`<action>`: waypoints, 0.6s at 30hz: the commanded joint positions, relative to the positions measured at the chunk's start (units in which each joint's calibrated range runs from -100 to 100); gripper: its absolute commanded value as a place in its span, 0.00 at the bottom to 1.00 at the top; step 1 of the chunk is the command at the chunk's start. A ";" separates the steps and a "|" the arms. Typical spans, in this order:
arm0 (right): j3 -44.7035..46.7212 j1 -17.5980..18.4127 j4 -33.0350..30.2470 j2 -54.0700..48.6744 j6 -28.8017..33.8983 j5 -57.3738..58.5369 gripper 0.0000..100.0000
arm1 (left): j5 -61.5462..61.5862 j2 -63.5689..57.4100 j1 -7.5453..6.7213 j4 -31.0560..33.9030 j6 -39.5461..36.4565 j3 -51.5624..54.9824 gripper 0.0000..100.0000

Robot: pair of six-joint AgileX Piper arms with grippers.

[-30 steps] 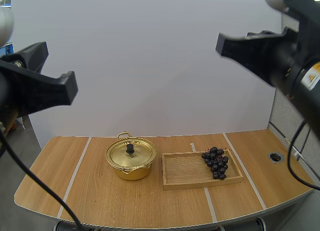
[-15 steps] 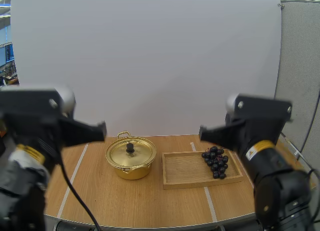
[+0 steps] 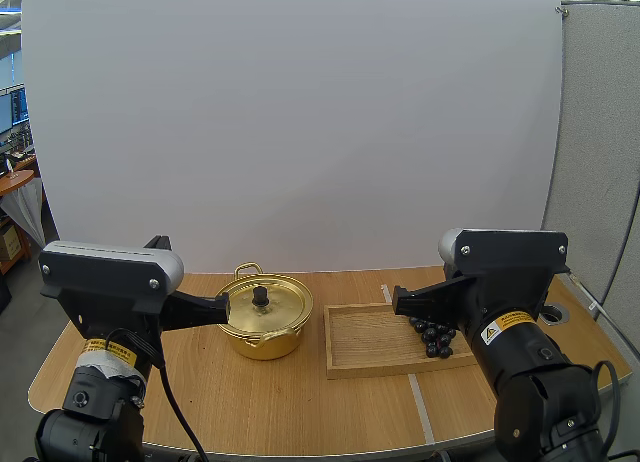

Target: Open the pot, put the pineapple inside, and close it

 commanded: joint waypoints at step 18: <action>13.93 0.81 1.26 -2.79 -5.11 -4.61 0.00 | -0.23 -0.29 0.08 0.20 -0.65 10.55 0.00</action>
